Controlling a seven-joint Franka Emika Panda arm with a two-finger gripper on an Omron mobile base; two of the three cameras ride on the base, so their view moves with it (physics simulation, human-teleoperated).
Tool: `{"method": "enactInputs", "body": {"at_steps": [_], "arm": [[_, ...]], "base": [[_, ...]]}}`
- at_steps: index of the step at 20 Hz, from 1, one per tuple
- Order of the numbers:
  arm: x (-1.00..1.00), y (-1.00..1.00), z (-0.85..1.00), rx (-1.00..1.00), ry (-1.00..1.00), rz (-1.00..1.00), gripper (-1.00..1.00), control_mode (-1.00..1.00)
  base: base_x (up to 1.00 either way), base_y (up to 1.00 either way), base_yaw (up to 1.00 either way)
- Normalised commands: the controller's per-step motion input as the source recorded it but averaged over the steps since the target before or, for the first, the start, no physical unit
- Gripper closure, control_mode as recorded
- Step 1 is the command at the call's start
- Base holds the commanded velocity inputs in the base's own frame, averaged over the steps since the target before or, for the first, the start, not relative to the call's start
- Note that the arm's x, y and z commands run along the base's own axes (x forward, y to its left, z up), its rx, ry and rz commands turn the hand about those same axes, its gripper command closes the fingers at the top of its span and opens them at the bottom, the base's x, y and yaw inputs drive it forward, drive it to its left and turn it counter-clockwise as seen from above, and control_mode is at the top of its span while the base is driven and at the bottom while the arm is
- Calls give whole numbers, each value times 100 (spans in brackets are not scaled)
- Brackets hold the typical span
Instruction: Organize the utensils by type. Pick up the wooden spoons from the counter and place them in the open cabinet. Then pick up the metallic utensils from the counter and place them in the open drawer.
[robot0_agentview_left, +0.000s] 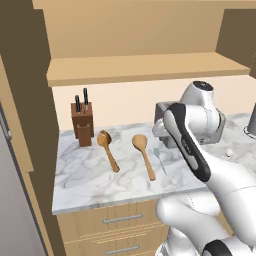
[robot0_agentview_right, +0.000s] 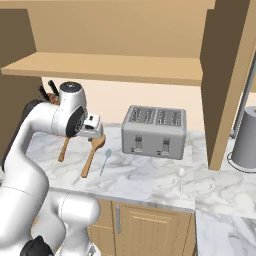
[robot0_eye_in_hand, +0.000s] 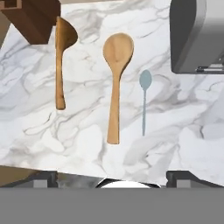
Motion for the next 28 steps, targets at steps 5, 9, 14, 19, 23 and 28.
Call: {"method": "enactInputs", "body": {"at_steps": [5, 9, 14, 19, 23, 28], "arm": [[-2, 16, -56, -4, -16, -1, -100, -100], [0, 19, -38, -19, 0, -3, -100, -100], [0, 12, -44, -3, 0, -1, -100, -100], [7, 4, -27, 1, 0, 0, -100, -100], [15, 1, -30, 5, 0, 0, -100, -100], [24, 1, -30, 2, 4, 0, -100, -100]], "base": [[0, 0, 0], [0, 0, 0], [0, 0, 0], [0, 0, 0], [0, 0, 0], [0, 0, 0]]}}
